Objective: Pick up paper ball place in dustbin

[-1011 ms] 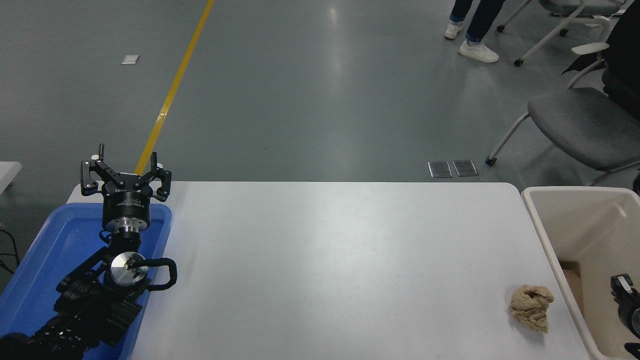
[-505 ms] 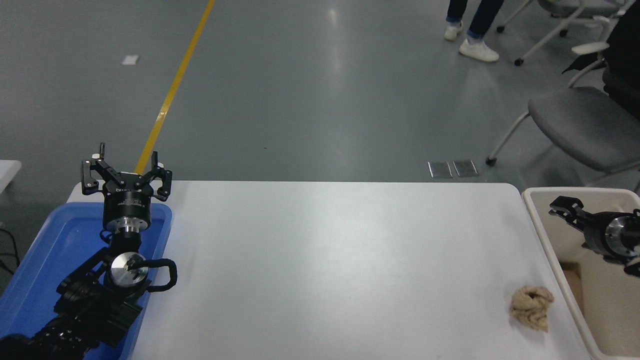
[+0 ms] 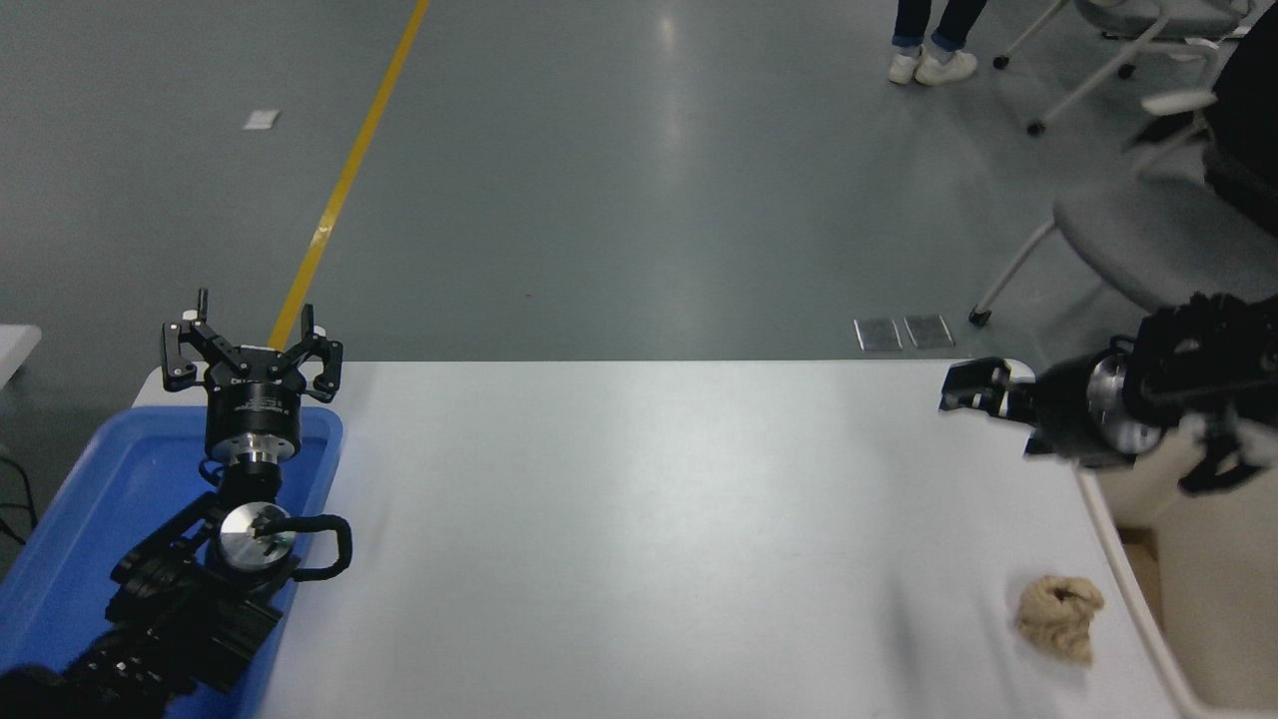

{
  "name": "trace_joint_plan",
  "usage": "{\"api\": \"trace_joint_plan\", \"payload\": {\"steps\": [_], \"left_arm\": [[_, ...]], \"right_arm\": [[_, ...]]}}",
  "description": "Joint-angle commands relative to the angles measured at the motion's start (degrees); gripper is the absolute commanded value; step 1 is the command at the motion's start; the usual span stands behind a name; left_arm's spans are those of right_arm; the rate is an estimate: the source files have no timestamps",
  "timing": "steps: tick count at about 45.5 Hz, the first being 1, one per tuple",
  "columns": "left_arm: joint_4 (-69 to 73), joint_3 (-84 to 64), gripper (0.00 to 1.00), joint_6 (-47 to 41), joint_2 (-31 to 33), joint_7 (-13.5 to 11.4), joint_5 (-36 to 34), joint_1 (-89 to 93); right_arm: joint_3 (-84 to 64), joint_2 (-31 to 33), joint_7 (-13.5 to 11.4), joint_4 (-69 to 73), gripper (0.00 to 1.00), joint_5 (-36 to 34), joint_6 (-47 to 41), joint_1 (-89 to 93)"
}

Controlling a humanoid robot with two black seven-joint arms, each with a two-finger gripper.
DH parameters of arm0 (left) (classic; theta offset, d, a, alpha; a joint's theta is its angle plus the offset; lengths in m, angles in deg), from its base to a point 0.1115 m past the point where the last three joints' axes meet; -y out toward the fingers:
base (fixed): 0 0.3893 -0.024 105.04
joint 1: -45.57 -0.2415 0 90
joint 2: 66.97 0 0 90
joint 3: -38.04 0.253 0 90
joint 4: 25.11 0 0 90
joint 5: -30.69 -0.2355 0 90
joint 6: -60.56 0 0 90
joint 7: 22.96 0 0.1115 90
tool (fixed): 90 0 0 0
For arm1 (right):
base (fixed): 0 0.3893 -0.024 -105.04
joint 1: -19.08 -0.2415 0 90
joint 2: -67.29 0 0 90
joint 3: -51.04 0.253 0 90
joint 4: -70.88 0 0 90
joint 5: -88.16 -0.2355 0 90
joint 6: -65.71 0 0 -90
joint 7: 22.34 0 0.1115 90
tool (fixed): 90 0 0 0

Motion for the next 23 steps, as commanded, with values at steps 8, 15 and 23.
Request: {"api": "trace_joint_plan", "payload": {"steps": [8,15,23], "left_arm": [[0.0,0.0,0.99,0.0,0.0,0.0,0.1,0.0],[0.0,0.0,0.99,0.0,0.0,0.0,0.0,0.0],[0.0,0.0,0.99,0.0,0.0,0.0,0.0,0.0]], "right_arm": [[2.2,-5.3,-0.1,5.5,1.00,0.5,-22.2,-17.6],[2.7,-4.9,-0.2,5.5,1.00,0.3,-27.9,-21.3],[2.2,-3.4,-0.5,5.5,1.00,-0.3,-27.1,-20.1]]}}
